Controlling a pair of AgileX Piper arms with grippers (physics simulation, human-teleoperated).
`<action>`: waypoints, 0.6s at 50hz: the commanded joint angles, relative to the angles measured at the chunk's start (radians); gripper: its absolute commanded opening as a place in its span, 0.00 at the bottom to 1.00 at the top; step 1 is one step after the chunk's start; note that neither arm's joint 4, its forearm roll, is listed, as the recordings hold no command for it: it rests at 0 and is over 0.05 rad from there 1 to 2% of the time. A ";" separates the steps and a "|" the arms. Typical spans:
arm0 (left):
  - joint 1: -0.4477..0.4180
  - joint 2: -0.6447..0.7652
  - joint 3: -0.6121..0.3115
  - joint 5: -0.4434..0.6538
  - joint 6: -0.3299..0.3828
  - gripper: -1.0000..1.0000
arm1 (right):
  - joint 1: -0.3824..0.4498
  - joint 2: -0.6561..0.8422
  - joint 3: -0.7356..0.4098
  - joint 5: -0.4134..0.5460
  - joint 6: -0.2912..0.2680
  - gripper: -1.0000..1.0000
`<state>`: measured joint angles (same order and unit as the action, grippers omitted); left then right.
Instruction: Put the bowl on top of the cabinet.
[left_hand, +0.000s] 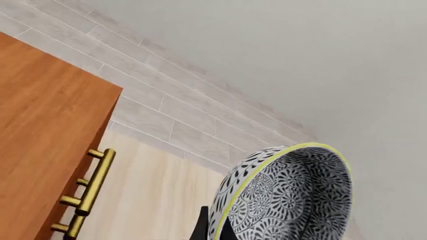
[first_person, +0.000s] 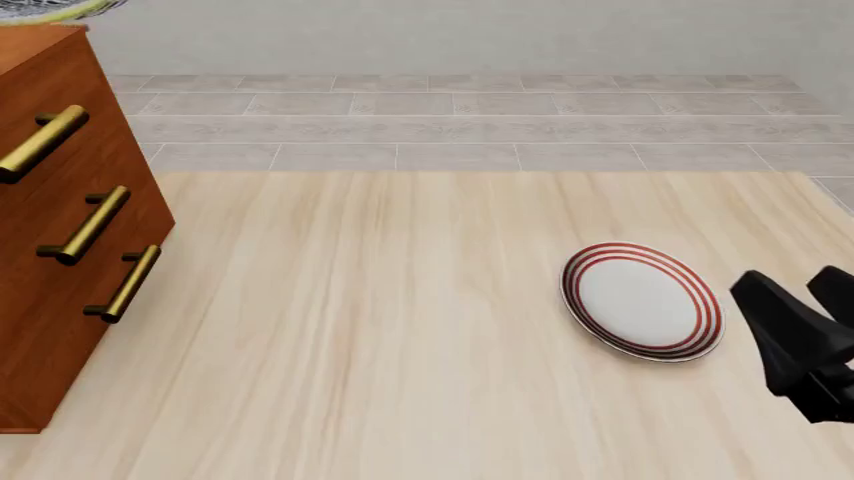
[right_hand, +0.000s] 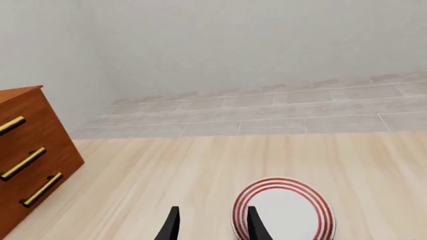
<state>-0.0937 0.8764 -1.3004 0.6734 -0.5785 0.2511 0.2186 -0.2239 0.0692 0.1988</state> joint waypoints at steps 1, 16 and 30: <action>0.078 0.030 -0.076 0.095 0.023 0.00 | -0.012 -0.030 0.018 0.003 -0.019 1.00; 0.234 0.062 -0.088 0.149 0.072 0.00 | -0.011 -0.070 0.004 0.032 -0.061 1.00; 0.318 0.060 -0.094 0.151 0.030 0.00 | -0.006 -0.119 0.011 0.049 -0.063 1.00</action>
<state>0.1618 0.9265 -1.3825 0.8196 -0.5373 0.2491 0.1232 -0.2312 0.1217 0.1350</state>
